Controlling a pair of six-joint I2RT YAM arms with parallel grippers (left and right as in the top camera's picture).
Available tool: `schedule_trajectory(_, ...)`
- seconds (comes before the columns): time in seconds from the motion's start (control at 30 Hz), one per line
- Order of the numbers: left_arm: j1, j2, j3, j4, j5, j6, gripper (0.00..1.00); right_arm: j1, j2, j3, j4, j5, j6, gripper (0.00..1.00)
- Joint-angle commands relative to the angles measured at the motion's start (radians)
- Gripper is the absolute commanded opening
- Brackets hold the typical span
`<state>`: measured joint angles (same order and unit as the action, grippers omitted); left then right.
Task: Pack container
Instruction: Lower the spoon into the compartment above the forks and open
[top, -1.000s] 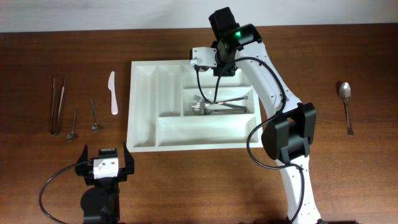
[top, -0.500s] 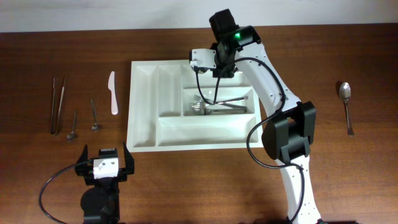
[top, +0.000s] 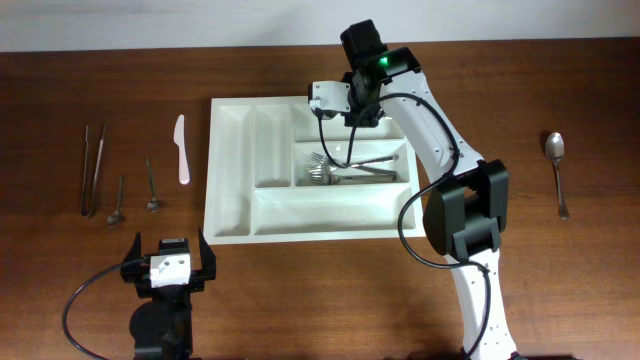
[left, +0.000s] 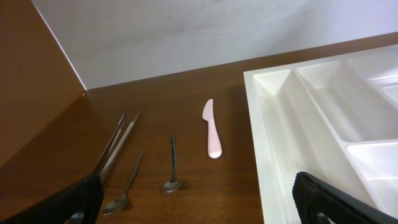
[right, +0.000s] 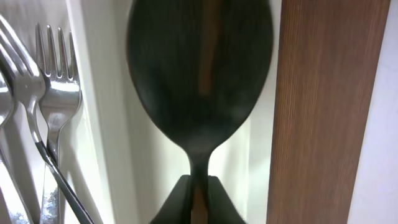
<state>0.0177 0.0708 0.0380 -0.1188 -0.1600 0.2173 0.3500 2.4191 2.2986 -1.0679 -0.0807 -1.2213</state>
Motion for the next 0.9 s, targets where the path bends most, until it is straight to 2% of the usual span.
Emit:
schedule_trajectory(0.0,-0.005,-0.008,-0.006,0.003,0.01,0.008,0.99,-0.005,0.015,-0.005,0.002,-0.021,-0.001,0.11)
schedule_trajectory(0.4,-0.005,-0.008,-0.006,0.003,0.01,0.008,0.99,-0.006,0.018,-0.005,0.011,-0.021,-0.001,0.13)
schedule_trajectory(0.5,-0.005,-0.008,-0.006,0.003,0.01,0.008,0.99,-0.006,0.012,-0.003,0.02,-0.02,0.014,0.54)
schedule_trajectory(0.6,-0.005,-0.008,-0.006,0.003,0.01,0.008,0.99,-0.013,-0.007,-0.002,0.038,0.001,0.06,0.75)
schedule_trajectory(0.63,-0.005,-0.008,-0.006,0.003,0.01,0.008,0.99,-0.017,-0.02,-0.002,0.037,0.028,0.073,0.96)
schedule_trajectory(0.67,-0.005,-0.008,-0.006,0.003,0.01,0.008,0.99,-0.021,-0.031,-0.002,0.036,0.06,0.083,0.99)
schedule_trajectory(0.87,-0.005,-0.008,-0.006,0.003,0.01,0.008,0.99,-0.073,-0.097,-0.002,-0.026,0.26,0.139,0.99)
